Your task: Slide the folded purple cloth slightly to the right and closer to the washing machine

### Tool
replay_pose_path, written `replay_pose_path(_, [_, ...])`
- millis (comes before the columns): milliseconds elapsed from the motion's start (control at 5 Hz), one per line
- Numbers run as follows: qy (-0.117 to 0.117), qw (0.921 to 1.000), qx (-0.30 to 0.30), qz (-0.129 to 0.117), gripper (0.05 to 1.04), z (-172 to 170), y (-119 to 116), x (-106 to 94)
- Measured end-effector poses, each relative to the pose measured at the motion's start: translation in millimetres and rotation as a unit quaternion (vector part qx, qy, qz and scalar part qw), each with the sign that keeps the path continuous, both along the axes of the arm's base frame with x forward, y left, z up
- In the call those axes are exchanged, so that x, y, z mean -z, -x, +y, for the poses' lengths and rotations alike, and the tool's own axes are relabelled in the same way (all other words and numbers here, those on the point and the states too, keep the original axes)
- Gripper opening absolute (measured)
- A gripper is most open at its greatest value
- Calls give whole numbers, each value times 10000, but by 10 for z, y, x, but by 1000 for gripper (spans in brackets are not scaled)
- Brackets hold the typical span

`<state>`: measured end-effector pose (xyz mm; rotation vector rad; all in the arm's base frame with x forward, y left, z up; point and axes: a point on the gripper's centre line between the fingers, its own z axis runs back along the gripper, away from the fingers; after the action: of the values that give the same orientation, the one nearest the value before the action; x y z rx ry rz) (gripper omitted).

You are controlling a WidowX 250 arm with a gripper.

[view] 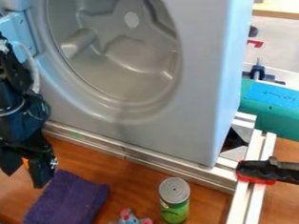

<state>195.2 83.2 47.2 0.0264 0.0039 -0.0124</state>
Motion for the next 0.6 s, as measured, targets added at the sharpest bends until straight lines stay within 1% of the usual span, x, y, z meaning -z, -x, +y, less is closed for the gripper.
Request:
replay_pose_path(200, [26, 10000, 11, 48, 1001, -11, 12, 38])
replay_pose_path(400, [77, 9998, 98, -177, 1001, -31, -42, 199])
replay_pose_path(600, [16, 9994, 137, -317, 1001, 0, -109, 385])
